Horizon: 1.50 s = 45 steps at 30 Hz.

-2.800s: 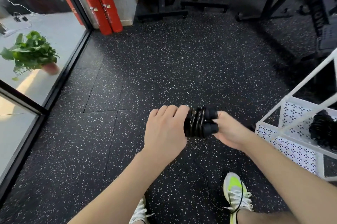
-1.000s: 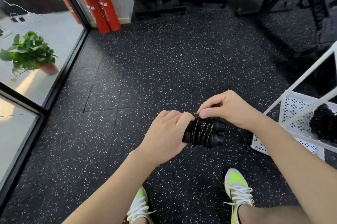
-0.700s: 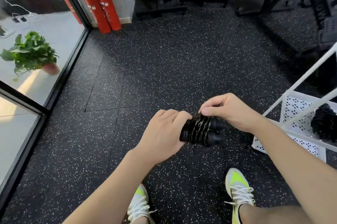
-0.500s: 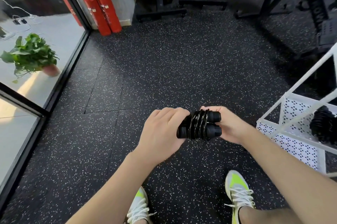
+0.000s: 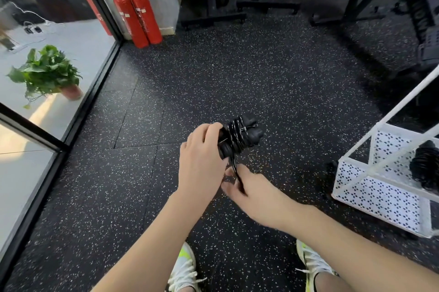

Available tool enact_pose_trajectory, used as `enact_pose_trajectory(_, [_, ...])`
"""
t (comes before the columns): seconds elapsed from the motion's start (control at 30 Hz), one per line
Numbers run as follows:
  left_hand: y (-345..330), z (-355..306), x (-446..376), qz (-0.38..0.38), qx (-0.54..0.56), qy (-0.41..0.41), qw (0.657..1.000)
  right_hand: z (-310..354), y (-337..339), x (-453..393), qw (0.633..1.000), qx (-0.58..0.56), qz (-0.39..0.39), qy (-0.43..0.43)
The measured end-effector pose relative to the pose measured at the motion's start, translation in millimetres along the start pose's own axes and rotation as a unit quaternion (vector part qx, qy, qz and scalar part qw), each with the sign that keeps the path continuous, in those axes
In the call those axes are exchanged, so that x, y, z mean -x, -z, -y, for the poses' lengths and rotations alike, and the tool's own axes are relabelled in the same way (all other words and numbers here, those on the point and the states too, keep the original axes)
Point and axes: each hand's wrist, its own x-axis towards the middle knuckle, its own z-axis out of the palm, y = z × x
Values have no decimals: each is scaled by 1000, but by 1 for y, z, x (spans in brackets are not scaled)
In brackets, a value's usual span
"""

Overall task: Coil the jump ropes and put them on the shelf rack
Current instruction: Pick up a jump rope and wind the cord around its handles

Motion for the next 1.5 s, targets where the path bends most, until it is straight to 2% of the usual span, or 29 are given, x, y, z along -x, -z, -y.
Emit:
enact_pose_trajectory(0.13, [-8,7,3,44,-36,47,997,27,4,18,981,193,6,12])
enact_pose_trajectory(0.23, [-7,11,3,72,-52,57,994,41,17,26,960,274,-41,42])
enact_pose_trajectory(0.43, [-8,14,11,122,-86,-59,987,47,53,21,925,344,-135,88])
enact_pose_trajectory(0.53, [-16,14,15,113,-46,-91,988,37,74,13,929,311,-176,96])
enact_pose_trajectory(0.6, [-17,13,17,114,-23,-117,986,23,86,4,949,254,-175,72])
enact_pose_trajectory(0.7, [-17,11,18,99,-5,-173,980,4,99,-7,982,98,-149,65])
enact_pose_trajectory(0.77, [-16,11,18,85,11,-215,973,-5,105,-11,992,10,-111,63])
enact_pose_trajectory(0.93, [-11,7,18,60,29,-268,961,-26,106,-22,994,-51,-72,60])
enact_pose_trajectory(1.07, [-5,7,19,36,52,-250,966,-42,97,-24,989,-121,-55,66])
enact_pose_trajectory(1.17, [-2,4,21,34,78,-216,973,-48,82,-24,982,-179,-48,24])
enact_pose_trajectory(1.23, [0,-2,21,48,94,-155,982,-48,66,-19,994,-89,-57,26])
enact_pose_trajectory(1.33, [-2,-7,18,56,81,-88,991,-42,43,-16,999,46,-8,24])
enact_pose_trajectory(1.5, [-6,-11,10,53,44,20,997,-16,12,-6,996,52,68,0])
